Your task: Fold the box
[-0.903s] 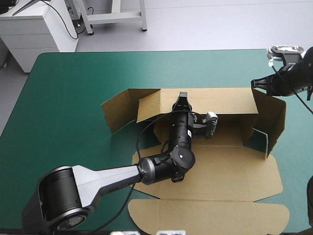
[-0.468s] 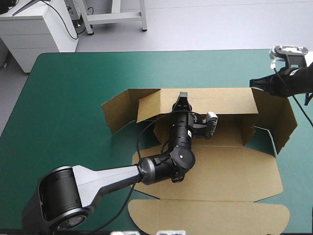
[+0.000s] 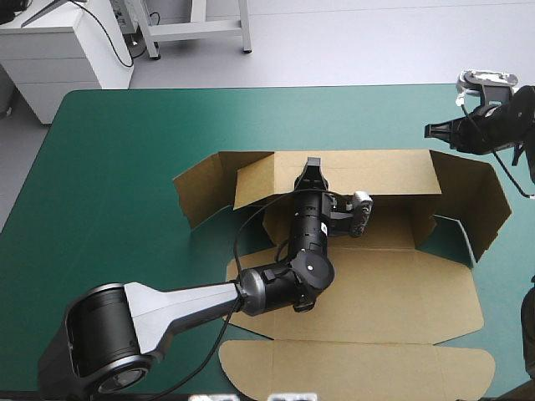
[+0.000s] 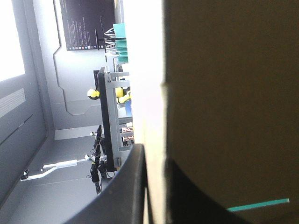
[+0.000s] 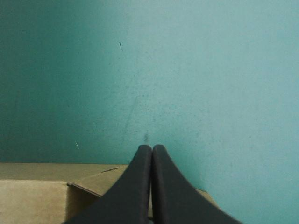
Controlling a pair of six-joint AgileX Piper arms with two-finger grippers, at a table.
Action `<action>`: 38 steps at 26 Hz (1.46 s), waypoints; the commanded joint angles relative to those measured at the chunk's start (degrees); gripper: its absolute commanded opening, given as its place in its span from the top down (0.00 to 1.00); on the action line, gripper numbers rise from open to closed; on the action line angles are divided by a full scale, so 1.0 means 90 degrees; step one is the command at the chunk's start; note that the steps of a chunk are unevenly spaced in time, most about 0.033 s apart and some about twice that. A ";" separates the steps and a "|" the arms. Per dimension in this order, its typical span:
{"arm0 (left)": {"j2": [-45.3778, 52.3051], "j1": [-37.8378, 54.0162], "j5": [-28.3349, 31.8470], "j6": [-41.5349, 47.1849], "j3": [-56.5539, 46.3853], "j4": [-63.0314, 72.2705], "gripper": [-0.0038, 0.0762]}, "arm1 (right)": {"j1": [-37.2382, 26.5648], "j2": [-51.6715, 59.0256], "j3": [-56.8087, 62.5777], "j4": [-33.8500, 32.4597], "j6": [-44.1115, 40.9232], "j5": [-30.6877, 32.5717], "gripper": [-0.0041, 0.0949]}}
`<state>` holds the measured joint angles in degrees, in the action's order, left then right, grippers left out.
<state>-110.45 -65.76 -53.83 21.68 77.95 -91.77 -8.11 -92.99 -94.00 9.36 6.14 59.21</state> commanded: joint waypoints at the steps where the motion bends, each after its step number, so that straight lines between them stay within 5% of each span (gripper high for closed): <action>1: 0.0048 -0.0010 0.0076 0.0058 -0.0060 0.0994 0.96 | -0.0002 0.0215 -0.0245 -0.0155 -0.0002 -0.0040 0.98; 10: 0.0048 -0.0010 0.0076 0.0058 -0.0060 0.0854 0.96 | -0.0002 0.0329 0.0195 -0.0462 0.0410 0.0651 0.98; 21: 0.0048 -0.0010 0.0035 0.0058 -0.0060 0.0854 0.96 | -0.0002 0.1623 0.2371 0.0145 0.0787 -0.0990 0.98; 31: 0.0074 -0.0010 -0.0203 0.0108 -0.0060 0.0613 0.96 | -0.0002 0.2788 0.4591 0.1418 0.1877 -0.2699 0.98; 38: 0.0307 -0.0010 -0.0187 0.0455 -0.0049 0.0453 0.96 | -0.0002 0.2834 0.4711 0.1412 0.2156 -0.2775 0.98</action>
<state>-110.01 -65.76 -54.82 24.42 77.51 -93.29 -8.11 -69.05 -50.24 20.87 24.03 36.69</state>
